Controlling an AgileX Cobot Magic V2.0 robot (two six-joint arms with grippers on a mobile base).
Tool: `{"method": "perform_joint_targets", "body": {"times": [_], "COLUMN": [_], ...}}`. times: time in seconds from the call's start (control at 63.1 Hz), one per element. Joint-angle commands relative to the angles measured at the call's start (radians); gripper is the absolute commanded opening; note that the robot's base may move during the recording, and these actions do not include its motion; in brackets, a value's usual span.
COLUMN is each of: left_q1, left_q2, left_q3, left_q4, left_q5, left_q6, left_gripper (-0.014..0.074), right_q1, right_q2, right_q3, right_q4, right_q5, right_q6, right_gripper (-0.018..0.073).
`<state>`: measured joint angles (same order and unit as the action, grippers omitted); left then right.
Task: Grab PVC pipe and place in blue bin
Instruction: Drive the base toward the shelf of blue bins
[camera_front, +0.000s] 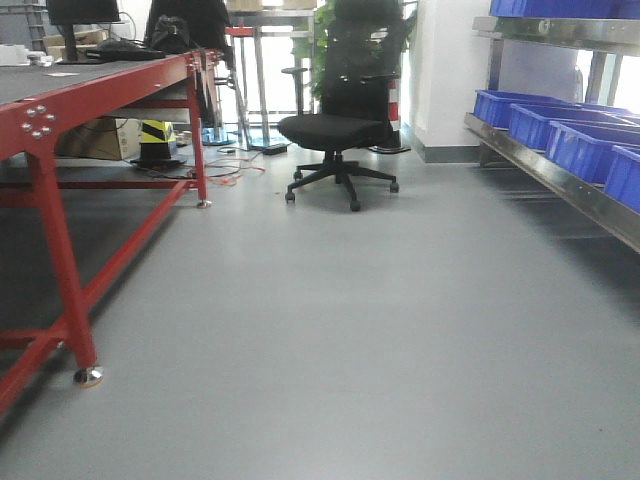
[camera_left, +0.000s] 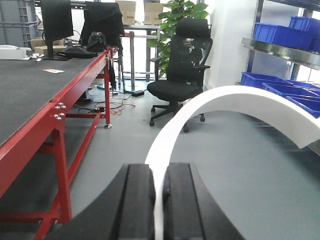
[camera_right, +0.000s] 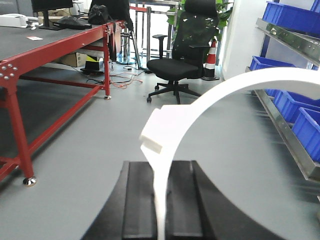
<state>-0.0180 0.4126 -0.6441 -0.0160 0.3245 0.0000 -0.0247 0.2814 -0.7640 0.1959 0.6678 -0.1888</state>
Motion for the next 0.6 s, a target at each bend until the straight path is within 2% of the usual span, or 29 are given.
{"method": "perform_joint_targets", "body": {"times": [0.0, 0.587], "left_q1": [-0.004, -0.004], "left_q2": [-0.006, -0.006], "left_q3": [-0.002, -0.002], "left_q4": [-0.002, -0.002], "left_q5": [-0.032, -0.034], "left_q6": [0.000, 0.000], "left_gripper": [-0.0111, -0.0111], "right_q1": [-0.001, -0.001], "right_q2": [-0.003, -0.003], "right_q3": [0.002, 0.002], "right_q4": [-0.008, -0.008], "right_q5": [-0.026, -0.026], "right_q6": [-0.004, -0.004], "right_gripper": [-0.0155, -0.0155]}}
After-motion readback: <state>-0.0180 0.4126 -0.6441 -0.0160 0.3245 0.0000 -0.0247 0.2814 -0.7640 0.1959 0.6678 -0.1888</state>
